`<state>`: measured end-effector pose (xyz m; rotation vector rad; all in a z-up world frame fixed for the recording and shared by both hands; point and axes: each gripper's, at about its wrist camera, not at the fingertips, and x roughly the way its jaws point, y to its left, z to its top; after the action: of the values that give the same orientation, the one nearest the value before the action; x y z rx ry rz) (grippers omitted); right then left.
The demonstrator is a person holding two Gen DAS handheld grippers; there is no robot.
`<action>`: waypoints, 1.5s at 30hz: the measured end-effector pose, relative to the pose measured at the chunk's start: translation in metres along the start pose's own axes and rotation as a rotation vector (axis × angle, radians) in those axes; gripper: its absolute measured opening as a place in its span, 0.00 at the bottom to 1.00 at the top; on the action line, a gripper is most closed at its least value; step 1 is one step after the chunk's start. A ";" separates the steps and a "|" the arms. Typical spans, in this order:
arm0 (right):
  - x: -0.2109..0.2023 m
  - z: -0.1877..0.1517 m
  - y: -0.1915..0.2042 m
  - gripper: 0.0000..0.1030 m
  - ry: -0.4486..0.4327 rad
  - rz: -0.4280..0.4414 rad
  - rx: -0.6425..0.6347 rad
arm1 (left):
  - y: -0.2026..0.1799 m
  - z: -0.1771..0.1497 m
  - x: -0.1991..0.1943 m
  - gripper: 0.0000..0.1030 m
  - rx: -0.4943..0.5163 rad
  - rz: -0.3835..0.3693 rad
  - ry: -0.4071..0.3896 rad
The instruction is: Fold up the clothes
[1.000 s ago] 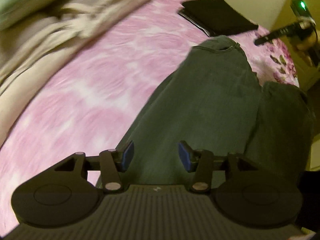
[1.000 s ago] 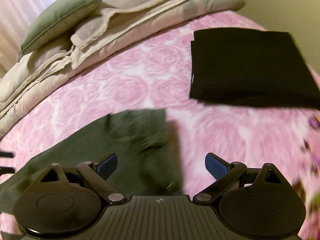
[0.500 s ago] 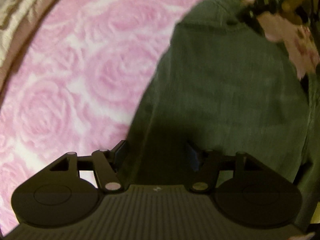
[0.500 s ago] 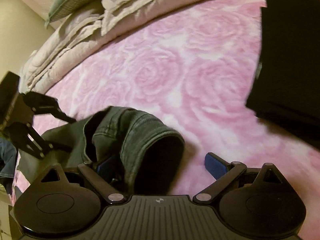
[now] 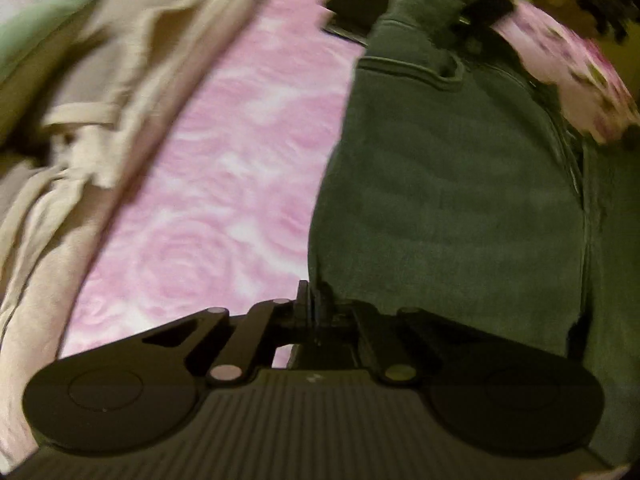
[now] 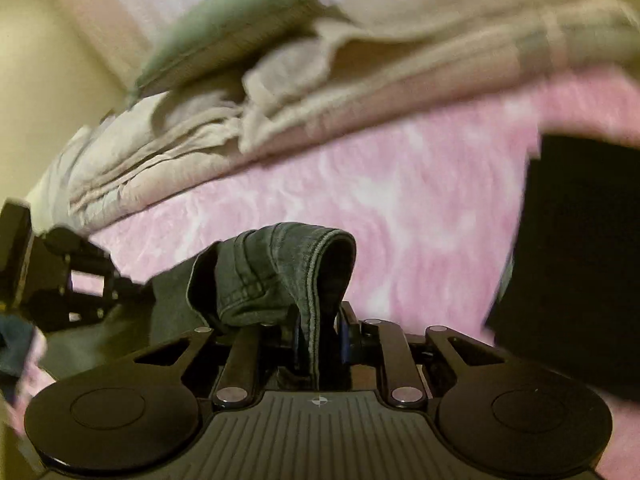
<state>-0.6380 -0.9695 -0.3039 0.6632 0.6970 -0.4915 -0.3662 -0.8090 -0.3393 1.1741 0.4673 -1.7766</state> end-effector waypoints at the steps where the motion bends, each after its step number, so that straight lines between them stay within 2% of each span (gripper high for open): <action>1: 0.005 0.003 0.005 0.21 -0.001 -0.010 -0.029 | 0.002 0.000 0.006 0.01 -0.025 0.004 0.018; 2: 0.011 0.004 0.007 0.41 0.002 -0.026 -0.046 | 0.004 0.000 0.012 0.02 -0.051 0.008 0.036; 3: 0.017 0.000 0.006 0.53 0.011 -0.056 -0.035 | 0.003 0.000 0.013 0.06 -0.061 0.001 0.047; 4: 0.020 -0.003 0.004 0.72 0.011 -0.080 -0.020 | 0.002 -0.001 0.013 0.12 -0.067 -0.010 0.056; 6: 0.010 -0.015 -0.002 0.74 -0.020 -0.084 0.033 | -0.003 -0.002 0.008 0.22 -0.067 -0.021 0.064; 8: -0.005 -0.031 -0.008 0.74 -0.004 -0.097 0.077 | -0.014 -0.001 -0.001 0.25 -0.056 -0.022 0.055; 10: -0.025 -0.056 -0.014 0.74 0.027 -0.111 0.113 | -0.026 0.005 -0.008 0.25 -0.068 -0.054 0.040; 12: -0.050 -0.087 -0.022 0.74 0.064 -0.108 0.189 | -0.050 0.016 -0.015 0.28 -0.058 -0.121 0.011; 13: -0.062 -0.104 -0.025 0.74 0.086 -0.101 0.232 | -0.062 0.022 -0.019 0.32 -0.047 -0.159 -0.001; 18: -0.099 -0.162 -0.026 0.74 0.176 -0.051 0.392 | -0.135 0.065 -0.010 0.47 0.033 -0.418 -0.049; 21: -0.098 -0.177 -0.027 0.74 0.208 -0.025 0.434 | -0.176 0.078 0.010 0.47 0.126 -0.479 -0.025; 23: -0.090 -0.179 -0.030 0.74 0.213 -0.007 0.453 | -0.192 0.079 0.025 0.47 0.146 -0.484 0.025; 24: -0.085 -0.180 -0.032 0.73 0.219 0.003 0.465 | -0.198 0.078 0.030 0.48 0.154 -0.476 0.042; 26: -0.079 -0.182 -0.033 0.35 0.238 0.006 0.484 | -0.206 0.075 0.036 0.48 0.170 -0.456 0.063; 27: -0.078 -0.182 -0.033 0.33 0.244 0.002 0.484 | -0.208 0.075 0.035 0.46 0.172 -0.448 0.065; 28: -0.080 -0.180 -0.030 0.21 0.242 -0.005 0.471 | -0.208 0.075 0.034 0.38 0.166 -0.439 0.067; 29: -0.083 -0.178 -0.028 0.18 0.239 -0.011 0.456 | -0.207 0.075 0.031 0.36 0.164 -0.435 0.065; 30: -0.087 -0.175 -0.024 0.17 0.235 -0.016 0.436 | -0.206 0.075 0.028 0.29 0.162 -0.432 0.062; 32: -0.100 -0.162 -0.009 0.15 0.218 -0.035 0.363 | -0.202 0.079 0.017 0.25 0.172 -0.428 0.029; 33: -0.108 -0.154 -0.001 0.15 0.203 -0.047 0.316 | -0.199 0.079 0.009 0.19 0.171 -0.411 0.000; 34: -0.115 -0.146 0.008 0.14 0.181 -0.056 0.263 | -0.197 0.079 0.001 0.05 0.169 -0.391 -0.032; 35: -0.121 -0.137 0.016 0.12 0.158 -0.061 0.216 | -0.191 0.078 0.000 0.03 0.139 -0.368 -0.043; 38: -0.117 -0.119 0.022 0.11 0.099 -0.038 0.156 | -0.172 0.075 0.001 0.03 0.033 -0.299 -0.063; 40: -0.095 -0.117 0.011 0.11 0.095 -0.034 0.159 | -0.163 0.072 0.017 0.05 -0.029 -0.278 -0.018; 42: -0.069 -0.120 -0.007 0.11 0.119 -0.024 0.188 | -0.160 0.069 0.032 0.08 -0.082 -0.297 0.025; 45: -0.049 -0.127 -0.028 0.12 0.172 -0.062 0.201 | -0.165 0.067 0.036 0.11 -0.075 -0.315 0.031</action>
<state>-0.7411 -0.8910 -0.3533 0.8818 0.8392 -0.5715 -0.5451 -0.7921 -0.3667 1.1236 0.7653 -1.9895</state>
